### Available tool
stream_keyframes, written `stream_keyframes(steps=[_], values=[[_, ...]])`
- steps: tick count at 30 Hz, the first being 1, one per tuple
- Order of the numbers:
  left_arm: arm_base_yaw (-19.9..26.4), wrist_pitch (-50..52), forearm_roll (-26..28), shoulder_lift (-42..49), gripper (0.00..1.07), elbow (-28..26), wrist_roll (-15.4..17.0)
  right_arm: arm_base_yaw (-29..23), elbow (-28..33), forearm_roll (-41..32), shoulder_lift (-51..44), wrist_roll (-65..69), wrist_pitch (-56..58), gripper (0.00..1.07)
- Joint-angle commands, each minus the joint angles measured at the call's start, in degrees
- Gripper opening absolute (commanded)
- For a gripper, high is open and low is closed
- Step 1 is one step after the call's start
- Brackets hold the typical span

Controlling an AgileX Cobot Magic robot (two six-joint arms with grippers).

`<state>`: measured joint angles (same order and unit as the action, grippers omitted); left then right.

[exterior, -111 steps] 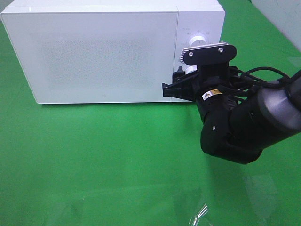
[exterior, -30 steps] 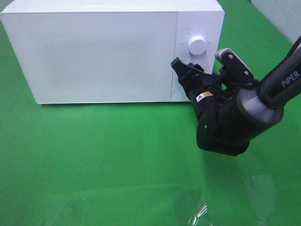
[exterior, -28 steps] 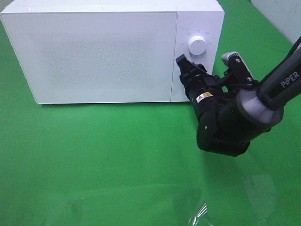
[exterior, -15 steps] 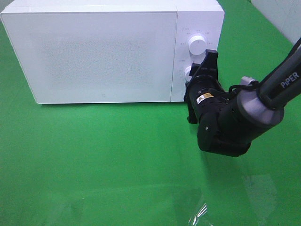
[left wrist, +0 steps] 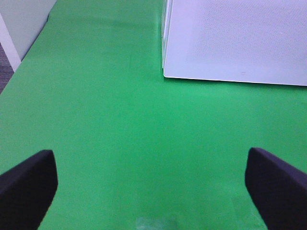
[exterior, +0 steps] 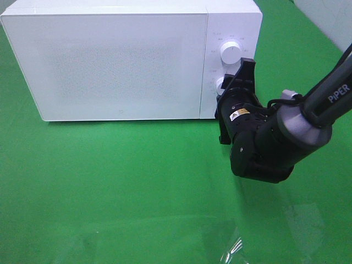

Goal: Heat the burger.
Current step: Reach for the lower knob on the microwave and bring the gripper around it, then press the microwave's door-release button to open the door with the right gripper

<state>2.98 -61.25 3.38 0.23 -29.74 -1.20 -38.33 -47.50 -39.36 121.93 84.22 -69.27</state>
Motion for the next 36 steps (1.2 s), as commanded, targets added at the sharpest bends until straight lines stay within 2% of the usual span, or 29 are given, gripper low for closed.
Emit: stream_keyframes(steps=[1, 2, 3, 5, 6, 7, 12, 16, 20, 22, 27, 29, 31, 34, 35, 36], values=[[0.11, 0.00, -0.11, 0.97, 0.99, 0.17, 0.34, -0.46, -2.23, 8.42, -0.80, -1.83, -0.63, 0.23], [0.11, 0.00, -0.11, 0.97, 0.99, 0.17, 0.34, -0.46, -2.23, 7.51, -0.97, -2.12, -0.57, 0.31], [0.11, 0.00, -0.11, 0.97, 0.99, 0.17, 0.34, -0.46, -2.23, 7.51, -0.97, -2.12, -0.57, 0.31], [0.11, 0.00, -0.11, 0.97, 0.99, 0.17, 0.34, -0.46, -2.12, 6.42, -1.15, -2.18, -0.23, 0.43], [0.11, 0.00, -0.11, 0.97, 0.99, 0.17, 0.34, -0.46, -2.12, 6.42, -1.15, -2.18, -0.23, 0.43], [0.11, 0.00, -0.11, 0.97, 0.99, 0.17, 0.34, -0.57, -1.95, 5.90, -1.15, -2.18, -0.23, 0.51], [0.11, 0.00, -0.11, 0.97, 0.99, 0.17, 0.34, -1.15, -0.46, 5.61, -1.89, -2.18, 0.46, 0.60], [0.11, 0.00, -0.11, 0.97, 0.99, 0.17, 0.34, -1.32, 0.80, 5.04, -2.98, -2.92, 1.38, 0.63], [0.11, 0.00, -0.11, 0.97, 0.99, 0.17, 0.34, -1.32, 3.21, 6.93, -5.27, -4.98, 3.27, 0.63], [0.11, 0.00, -0.11, 0.97, 0.99, 0.17, 0.34, -1.32, 6.36, 8.19, -8.25, -7.05, 5.61, 0.63], [0.11, 0.00, -0.11, 0.97, 0.99, 0.17, 0.34, -1.32, 8.65, 9.74, -10.94, -10.83, 7.56, 0.63], [0.11, 0.00, -0.11, 0.97, 0.99, 0.17, 0.34, -1.32, 10.03, 10.71, -12.61, -14.95, 9.57, 0.63], [0.11, 0.00, -0.11, 0.97, 0.99, 0.17, 0.34, -1.20, 11.29, 12.78, -16.50, -24.35, 16.96, 0.63], [0.11, 0.00, -0.11, 0.97, 0.99, 0.17, 0.34, -1.15, 11.29, 13.18, -17.42, -27.85, 19.42, 0.63], [0.11, 0.00, -0.11, 0.97, 0.99, 0.17, 0.34, -1.15, 11.29, 13.81, -19.14, -34.78, 23.49, 0.63], [0.11, 0.00, -0.11, 0.97, 0.99, 0.17, 0.34, -1.15, 11.29, 13.81, -19.14, -34.78, 23.49, 0.63]])
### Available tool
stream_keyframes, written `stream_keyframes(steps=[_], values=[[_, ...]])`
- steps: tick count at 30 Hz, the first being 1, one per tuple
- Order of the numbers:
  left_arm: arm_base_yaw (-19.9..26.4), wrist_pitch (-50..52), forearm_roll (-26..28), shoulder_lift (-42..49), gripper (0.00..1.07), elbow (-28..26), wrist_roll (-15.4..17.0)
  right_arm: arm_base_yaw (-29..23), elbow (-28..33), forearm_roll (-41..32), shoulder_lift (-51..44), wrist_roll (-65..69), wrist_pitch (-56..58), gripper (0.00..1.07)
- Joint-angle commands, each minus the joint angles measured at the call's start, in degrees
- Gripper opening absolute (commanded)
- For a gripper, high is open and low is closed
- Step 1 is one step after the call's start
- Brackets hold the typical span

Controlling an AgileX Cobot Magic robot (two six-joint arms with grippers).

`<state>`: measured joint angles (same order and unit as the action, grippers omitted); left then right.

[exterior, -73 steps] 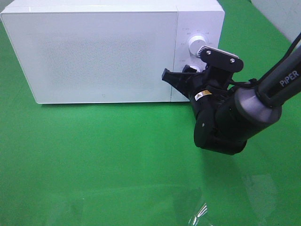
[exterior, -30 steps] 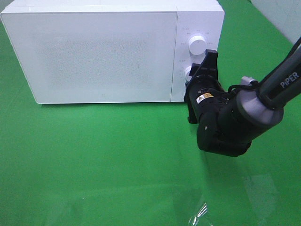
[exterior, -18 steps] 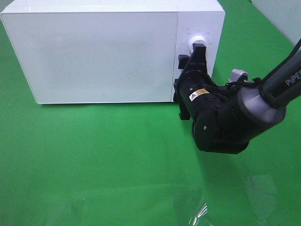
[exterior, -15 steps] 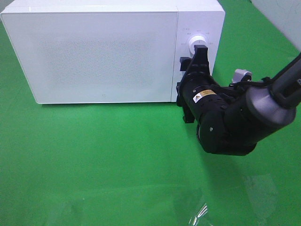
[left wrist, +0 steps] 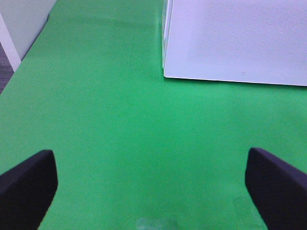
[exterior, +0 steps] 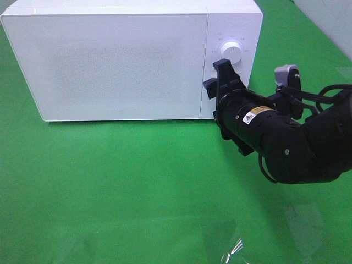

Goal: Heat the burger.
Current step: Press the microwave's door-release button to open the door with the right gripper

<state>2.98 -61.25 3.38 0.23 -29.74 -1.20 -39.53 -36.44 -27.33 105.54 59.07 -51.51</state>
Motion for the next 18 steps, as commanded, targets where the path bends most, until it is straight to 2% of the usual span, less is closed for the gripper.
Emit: stream_keyframes(steps=[1, 2, 5, 6, 7, 9, 14, 18], values=[[0.11, 0.00, -0.11, 0.97, 0.99, 0.17, 0.34, 0.06, 0.23, 1.78, -4.30, -17.19, 9.45, 0.63], [0.11, 0.00, -0.11, 0.97, 0.99, 0.17, 0.34, 0.63, 0.23, 1.78, -5.79, -24.81, 13.01, 0.63], [0.11, 0.00, -0.11, 0.97, 0.99, 0.17, 0.34, 0.92, 0.23, 1.78, -6.42, -27.62, 15.07, 0.63], [0.11, 0.00, -0.11, 0.97, 0.99, 0.17, 0.34, 2.06, 0.23, 1.78, -8.02, -34.15, 19.25, 0.63], [0.11, 0.00, -0.11, 0.97, 0.99, 0.17, 0.34, 2.06, 0.23, 1.78, -8.02, -34.15, 19.25, 0.63], [0.11, 0.00, -0.11, 0.97, 0.99, 0.17, 0.34, 5.04, -0.06, 2.01, -10.83, -45.09, 26.41, 0.63], [0.11, 0.00, -0.11, 0.97, 0.99, 0.17, 0.34, 7.28, -0.06, 2.06, -13.24, -51.45, 32.26, 0.63], [0.11, 0.00, -0.11, 0.97, 0.99, 0.17, 0.34, 11.23, -0.06, 2.23, -18.45, -61.99, 45.03, 0.63]])
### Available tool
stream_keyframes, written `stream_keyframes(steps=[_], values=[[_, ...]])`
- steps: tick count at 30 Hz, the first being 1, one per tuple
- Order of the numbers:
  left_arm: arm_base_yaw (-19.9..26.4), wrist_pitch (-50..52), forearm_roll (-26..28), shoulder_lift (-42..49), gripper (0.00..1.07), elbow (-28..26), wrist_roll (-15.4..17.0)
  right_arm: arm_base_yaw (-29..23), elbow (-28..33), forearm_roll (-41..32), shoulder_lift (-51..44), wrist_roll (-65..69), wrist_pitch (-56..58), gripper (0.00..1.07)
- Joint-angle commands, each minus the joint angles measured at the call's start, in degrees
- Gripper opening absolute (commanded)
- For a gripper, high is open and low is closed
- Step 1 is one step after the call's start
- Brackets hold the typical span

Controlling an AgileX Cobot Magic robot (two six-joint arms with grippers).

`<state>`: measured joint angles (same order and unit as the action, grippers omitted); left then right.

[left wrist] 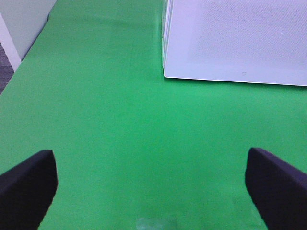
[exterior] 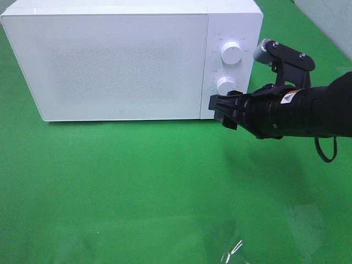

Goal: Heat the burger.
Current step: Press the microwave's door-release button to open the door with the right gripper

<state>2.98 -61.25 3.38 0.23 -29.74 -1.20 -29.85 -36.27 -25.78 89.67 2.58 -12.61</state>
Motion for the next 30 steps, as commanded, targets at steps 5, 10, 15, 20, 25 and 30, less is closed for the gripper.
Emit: stream_keyframes(steps=[5, 10, 15, 20, 25, 30], values=[[0.11, 0.00, -0.11, 0.97, 0.99, 0.17, 0.34, 3.90, -0.23, 5.79, -6.70, -7.56, 17.02, 0.63], [0.11, 0.00, -0.11, 0.97, 0.99, 0.17, 0.34, 3.90, -0.23, 13.41, -10.37, -5.50, 26.53, 0.63], [0.11, 0.00, -0.11, 0.97, 0.99, 0.17, 0.34, 3.90, -0.23, 16.96, -13.12, -3.90, 31.74, 0.63], [0.11, 0.00, -0.11, 0.97, 0.99, 0.17, 0.34, 3.90, -0.23, 18.51, -19.08, -3.67, 40.28, 0.63], [0.11, 0.00, -0.11, 0.97, 0.99, 0.17, 0.34, 3.72, -0.23, 18.56, -24.98, -3.67, 45.32, 0.66], [0.11, 0.00, -0.11, 0.97, 0.99, 0.17, 0.34, 3.72, -0.23, 18.56, -30.77, -3.67, 50.94, 0.73]])
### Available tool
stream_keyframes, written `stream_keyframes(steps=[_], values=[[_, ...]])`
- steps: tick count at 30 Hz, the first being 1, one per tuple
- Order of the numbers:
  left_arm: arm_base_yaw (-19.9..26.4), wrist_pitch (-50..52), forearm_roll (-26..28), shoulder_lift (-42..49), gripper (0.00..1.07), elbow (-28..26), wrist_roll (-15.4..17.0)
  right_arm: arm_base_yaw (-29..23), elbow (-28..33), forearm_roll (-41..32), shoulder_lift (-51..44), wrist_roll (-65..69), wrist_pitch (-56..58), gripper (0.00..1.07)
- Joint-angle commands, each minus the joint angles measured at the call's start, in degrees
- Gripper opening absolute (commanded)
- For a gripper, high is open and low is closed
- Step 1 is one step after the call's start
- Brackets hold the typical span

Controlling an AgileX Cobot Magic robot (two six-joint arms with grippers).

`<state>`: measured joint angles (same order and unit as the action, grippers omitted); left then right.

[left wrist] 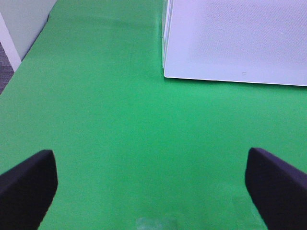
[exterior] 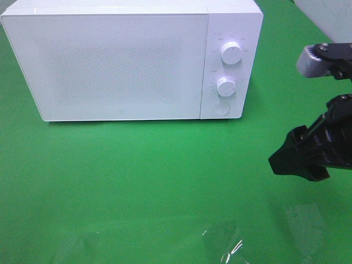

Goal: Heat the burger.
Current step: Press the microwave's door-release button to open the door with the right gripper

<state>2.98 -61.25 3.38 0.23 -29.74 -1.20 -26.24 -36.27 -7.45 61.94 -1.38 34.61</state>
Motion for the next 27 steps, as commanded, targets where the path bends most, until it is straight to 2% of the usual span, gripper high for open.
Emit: stream_keyframes(steps=[1, 12, 17, 27], values=[[0.11, 0.00, -0.11, 0.97, 0.99, 0.17, 0.34, 0.11, -0.23, 0.23, -5.39, 0.29, 5.50, 0.75], [0.11, 0.00, -0.11, 0.97, 0.99, 0.17, 0.34, 0.11, -0.11, 1.03, -18.22, 1.03, 12.89, 0.76], [0.11, 0.00, -0.11, 0.97, 0.99, 0.17, 0.34, 0.52, -0.11, 4.35, -26.99, 5.84, 14.15, 0.76], [0.11, 0.00, -0.11, 0.97, 0.99, 0.17, 0.34, 13.01, -0.11, 4.76, -44.46, 5.61, 20.51, 0.76]])
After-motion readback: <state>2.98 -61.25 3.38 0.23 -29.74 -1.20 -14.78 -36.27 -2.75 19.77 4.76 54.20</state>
